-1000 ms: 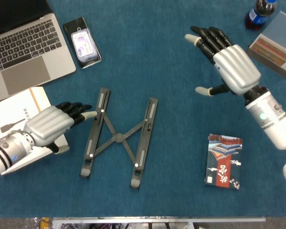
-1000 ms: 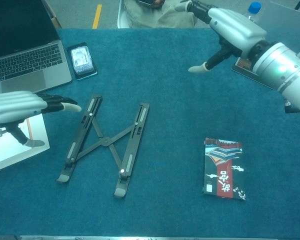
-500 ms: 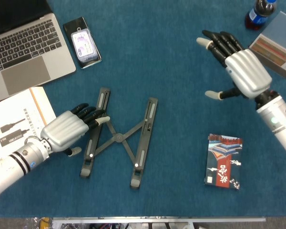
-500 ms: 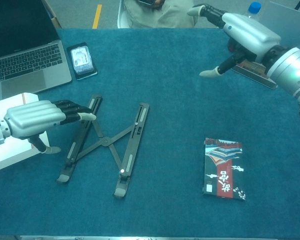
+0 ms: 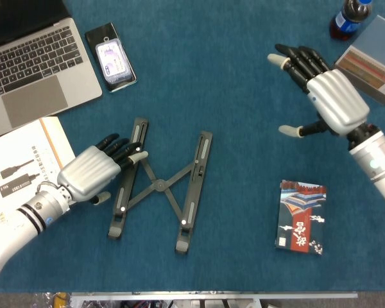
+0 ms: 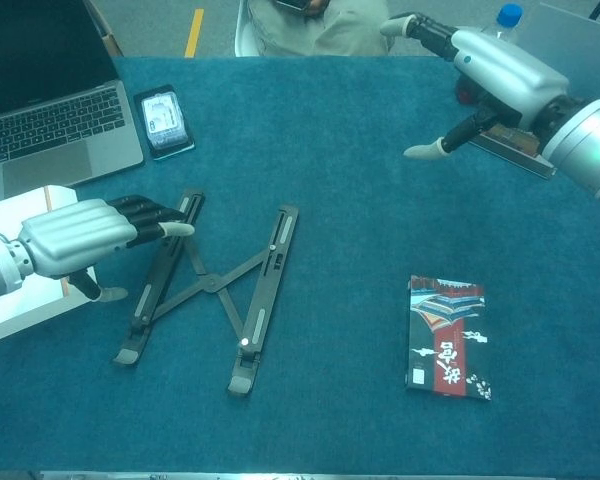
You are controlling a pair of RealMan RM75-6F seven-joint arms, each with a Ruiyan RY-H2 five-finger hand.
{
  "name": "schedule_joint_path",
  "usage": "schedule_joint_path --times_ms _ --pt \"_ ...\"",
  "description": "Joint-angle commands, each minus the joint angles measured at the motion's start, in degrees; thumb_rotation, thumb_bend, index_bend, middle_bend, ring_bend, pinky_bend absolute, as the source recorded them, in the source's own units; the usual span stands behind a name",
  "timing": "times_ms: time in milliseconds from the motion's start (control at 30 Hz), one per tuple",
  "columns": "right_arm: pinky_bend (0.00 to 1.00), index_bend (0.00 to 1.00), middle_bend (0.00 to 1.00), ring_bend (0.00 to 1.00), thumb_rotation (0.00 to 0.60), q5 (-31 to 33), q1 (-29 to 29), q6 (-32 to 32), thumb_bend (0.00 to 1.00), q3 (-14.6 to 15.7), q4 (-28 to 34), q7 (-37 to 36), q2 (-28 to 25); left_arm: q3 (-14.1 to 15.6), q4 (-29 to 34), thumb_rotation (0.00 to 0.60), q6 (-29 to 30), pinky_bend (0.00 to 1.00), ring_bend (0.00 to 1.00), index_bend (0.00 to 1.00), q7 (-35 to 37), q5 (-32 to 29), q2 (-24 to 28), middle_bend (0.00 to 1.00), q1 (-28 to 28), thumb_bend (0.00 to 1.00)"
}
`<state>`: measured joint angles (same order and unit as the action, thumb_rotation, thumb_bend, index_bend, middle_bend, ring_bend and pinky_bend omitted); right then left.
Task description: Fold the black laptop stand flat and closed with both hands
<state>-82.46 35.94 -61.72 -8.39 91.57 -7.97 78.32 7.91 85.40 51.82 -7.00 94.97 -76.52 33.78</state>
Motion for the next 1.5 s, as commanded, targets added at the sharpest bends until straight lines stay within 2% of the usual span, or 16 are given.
schedule_joint_path --times_ms 33,600,1200,1500 --pt "0.0 0.08 0.01 0.0 0.6 -0.25 -0.07 0.06 0.03 0.2 -0.15 -0.43 -0.06 0.14 -0.41 0.6 0.15 0.0 0.0 0.0 -0.07 -0.29 -0.03 0.0 -0.19 0.25" --pt "0.0 0.08 0.01 0.0 0.6 -0.9 -0.18 0.07 0.03 0.51 -0.84 -1.58 -0.1 0.82 -3.55 0.6 1.6 0.0 0.0 0.0 1.57 -0.21 -2.95 0.0 -1.01 0.25" --pt "0.0 0.07 0.0 0.0 0.6 -2.89 -0.01 -0.88 0.03 1.03 -3.32 -2.32 1.72 -0.9 3.15 0.6 -2.03 0.0 0.0 0.0 1.57 -6.71 -3.35 0.0 -0.57 0.25" --pt "0.0 0.07 0.0 0.0 0.6 -6.48 0.8 -0.97 0.03 2.74 -3.62 -0.83 2.83 -1.75 5.37 0.6 -3.7 0.0 0.0 0.0 0.55 -9.36 -3.8 0.0 0.06 0.25"
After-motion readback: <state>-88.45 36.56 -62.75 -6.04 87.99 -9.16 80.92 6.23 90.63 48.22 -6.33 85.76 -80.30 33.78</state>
